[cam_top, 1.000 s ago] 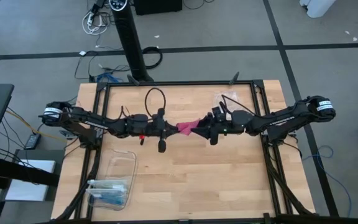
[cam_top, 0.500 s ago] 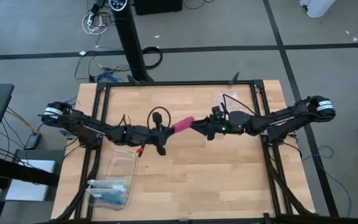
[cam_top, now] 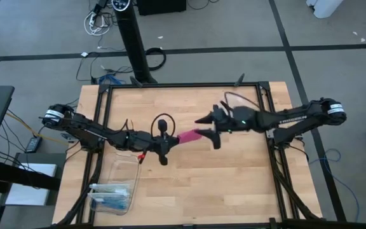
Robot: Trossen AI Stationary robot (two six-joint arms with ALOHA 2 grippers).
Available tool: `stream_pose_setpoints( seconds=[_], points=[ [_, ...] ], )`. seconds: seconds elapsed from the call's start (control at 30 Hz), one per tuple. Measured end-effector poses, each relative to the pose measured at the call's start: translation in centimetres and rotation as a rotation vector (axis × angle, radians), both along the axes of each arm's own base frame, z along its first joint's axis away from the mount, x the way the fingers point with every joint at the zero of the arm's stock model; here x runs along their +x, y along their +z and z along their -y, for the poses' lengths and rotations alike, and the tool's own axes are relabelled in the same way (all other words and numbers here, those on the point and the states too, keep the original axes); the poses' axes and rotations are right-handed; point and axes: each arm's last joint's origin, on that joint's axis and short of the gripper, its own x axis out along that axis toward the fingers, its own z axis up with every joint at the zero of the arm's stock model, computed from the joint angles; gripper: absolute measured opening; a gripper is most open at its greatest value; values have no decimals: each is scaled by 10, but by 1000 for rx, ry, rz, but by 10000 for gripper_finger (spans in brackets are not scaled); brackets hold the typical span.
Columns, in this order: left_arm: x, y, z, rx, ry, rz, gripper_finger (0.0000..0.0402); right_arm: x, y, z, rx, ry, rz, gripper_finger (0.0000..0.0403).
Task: Roll bandage
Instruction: Roll the pink bandage
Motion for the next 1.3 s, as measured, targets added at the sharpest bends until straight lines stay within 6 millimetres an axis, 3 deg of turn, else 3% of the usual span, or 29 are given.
stream_pose_setpoints(
  seconds=[0.1,0.27,0.47,0.63,0.8,1.07,1.3],
  points=[
    [0,0,1,-48,-19,6,19,15,13,0,-86,46,-178,225],
    [0,0,1,-54,-24,6,19,36,39,-1,-128,177,-303,224],
    [0,0,1,-53,-23,4,19,53,38,6,-158,194,-427,204],
    [0,-1,1,-51,-22,-2,19,64,21,6,-93,288,-502,191],
    [0,-2,1,-47,-21,-13,19,64,24,1,-90,311,-491,149],
    [0,-1,0,-49,-19,-3,19,53,35,-5,-124,276,-487,15],
    [0,0,1,-54,-19,10,19,52,34,-7,-133,251,-503,26]
  ],
)
